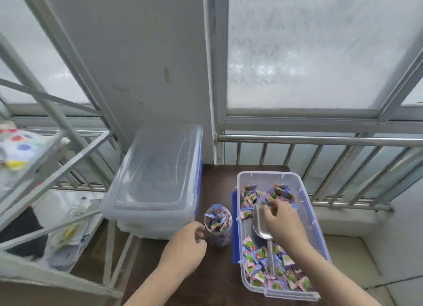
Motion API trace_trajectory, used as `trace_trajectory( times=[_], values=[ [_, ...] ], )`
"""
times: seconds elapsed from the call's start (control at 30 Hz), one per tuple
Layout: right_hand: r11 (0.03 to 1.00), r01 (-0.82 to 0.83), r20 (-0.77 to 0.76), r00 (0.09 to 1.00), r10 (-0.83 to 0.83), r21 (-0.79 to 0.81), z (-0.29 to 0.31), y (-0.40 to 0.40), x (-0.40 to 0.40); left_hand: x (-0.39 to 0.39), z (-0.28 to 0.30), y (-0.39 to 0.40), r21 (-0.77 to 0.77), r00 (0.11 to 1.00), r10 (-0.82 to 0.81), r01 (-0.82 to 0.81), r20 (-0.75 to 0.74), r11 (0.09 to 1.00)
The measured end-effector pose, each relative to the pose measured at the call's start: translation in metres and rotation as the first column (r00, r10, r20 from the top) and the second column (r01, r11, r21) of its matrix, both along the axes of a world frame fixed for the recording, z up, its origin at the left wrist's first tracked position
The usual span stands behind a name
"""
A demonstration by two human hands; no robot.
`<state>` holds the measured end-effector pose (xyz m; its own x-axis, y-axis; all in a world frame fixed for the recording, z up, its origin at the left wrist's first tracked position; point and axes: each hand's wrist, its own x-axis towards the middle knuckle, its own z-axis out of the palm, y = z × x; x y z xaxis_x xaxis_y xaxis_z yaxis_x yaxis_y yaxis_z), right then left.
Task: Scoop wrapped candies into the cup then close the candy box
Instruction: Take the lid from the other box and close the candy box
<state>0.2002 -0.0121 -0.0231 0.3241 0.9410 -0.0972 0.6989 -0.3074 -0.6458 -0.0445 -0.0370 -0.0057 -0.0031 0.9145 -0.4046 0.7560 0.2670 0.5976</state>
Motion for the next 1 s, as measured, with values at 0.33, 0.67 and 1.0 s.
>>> trace_trajectory(
  times=[0.33, 0.67, 1.0],
  values=[
    [0.962, -0.268, -0.092, 0.958, 0.272, 0.057, 0.066, 0.078, -0.124, -0.094, 0.085, 0.088, 0.528, 0.983, 0.151, -0.184, 0.105, 0.829],
    [0.952, -0.164, -0.053, 0.986, 0.156, -0.259, 0.051, 0.135, -0.189, -0.17, 0.036, 0.152, 0.157, 0.932, 0.333, -0.311, -0.142, 0.937],
    [0.991, -0.117, 0.09, 0.988, 0.123, -0.063, 0.053, 0.115, -0.199, -0.156, 0.046, 0.149, 0.228, 0.909, 0.417, -0.402, -0.019, 0.887]
  ],
)
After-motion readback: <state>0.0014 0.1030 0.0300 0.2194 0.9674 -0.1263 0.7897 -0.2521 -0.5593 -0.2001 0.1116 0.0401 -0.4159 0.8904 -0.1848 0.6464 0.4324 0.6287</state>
